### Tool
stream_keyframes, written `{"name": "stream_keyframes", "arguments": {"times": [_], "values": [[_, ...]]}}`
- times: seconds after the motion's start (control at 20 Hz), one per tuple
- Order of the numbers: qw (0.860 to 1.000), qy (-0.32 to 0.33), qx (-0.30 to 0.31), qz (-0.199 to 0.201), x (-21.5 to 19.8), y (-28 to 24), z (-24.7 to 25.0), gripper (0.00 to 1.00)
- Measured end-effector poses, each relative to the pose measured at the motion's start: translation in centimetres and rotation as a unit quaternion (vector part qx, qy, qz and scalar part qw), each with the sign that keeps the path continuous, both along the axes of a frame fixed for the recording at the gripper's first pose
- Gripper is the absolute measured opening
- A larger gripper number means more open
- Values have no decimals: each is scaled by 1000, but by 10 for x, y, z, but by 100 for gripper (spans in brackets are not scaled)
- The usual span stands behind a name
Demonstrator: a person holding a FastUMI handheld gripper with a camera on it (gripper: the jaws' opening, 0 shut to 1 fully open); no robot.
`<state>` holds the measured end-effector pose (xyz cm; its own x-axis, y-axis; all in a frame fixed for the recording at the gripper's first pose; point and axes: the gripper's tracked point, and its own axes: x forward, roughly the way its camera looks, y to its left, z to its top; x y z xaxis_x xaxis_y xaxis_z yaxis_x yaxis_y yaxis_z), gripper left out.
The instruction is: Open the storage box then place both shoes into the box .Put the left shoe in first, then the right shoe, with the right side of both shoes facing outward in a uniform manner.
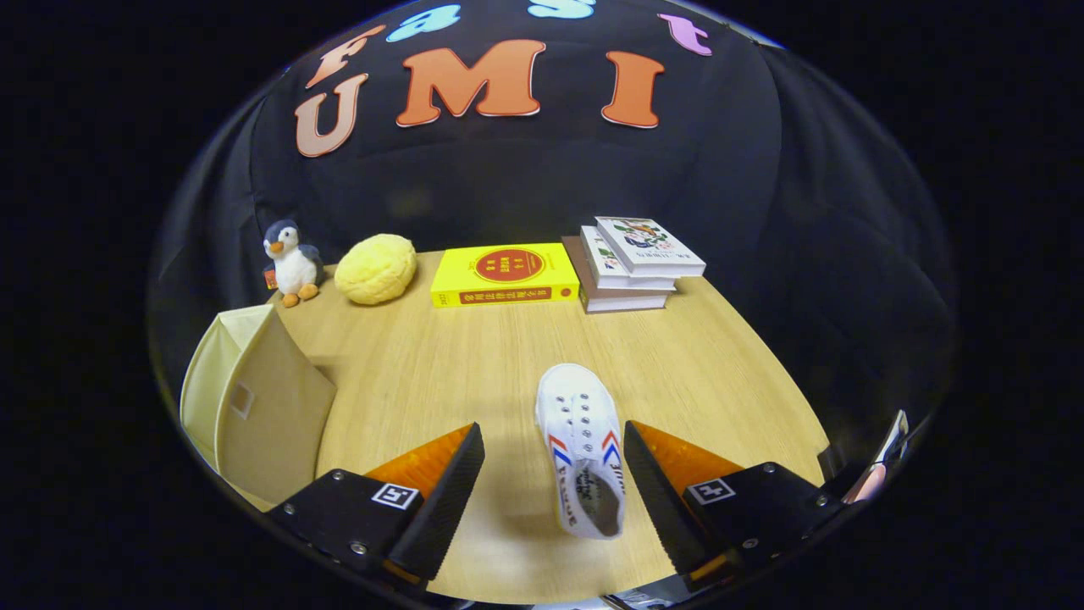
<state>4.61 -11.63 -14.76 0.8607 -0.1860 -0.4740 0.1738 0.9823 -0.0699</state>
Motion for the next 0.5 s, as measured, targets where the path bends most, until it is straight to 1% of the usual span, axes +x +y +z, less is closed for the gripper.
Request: {"name": "stream_keyframes", "arguments": {"times": [0.3, 0.5], "values": [[998, 68, 2, 6, -1, -42, -57, 99], [994, 106, -8, 4, 3, -62, -84, 99]]}}
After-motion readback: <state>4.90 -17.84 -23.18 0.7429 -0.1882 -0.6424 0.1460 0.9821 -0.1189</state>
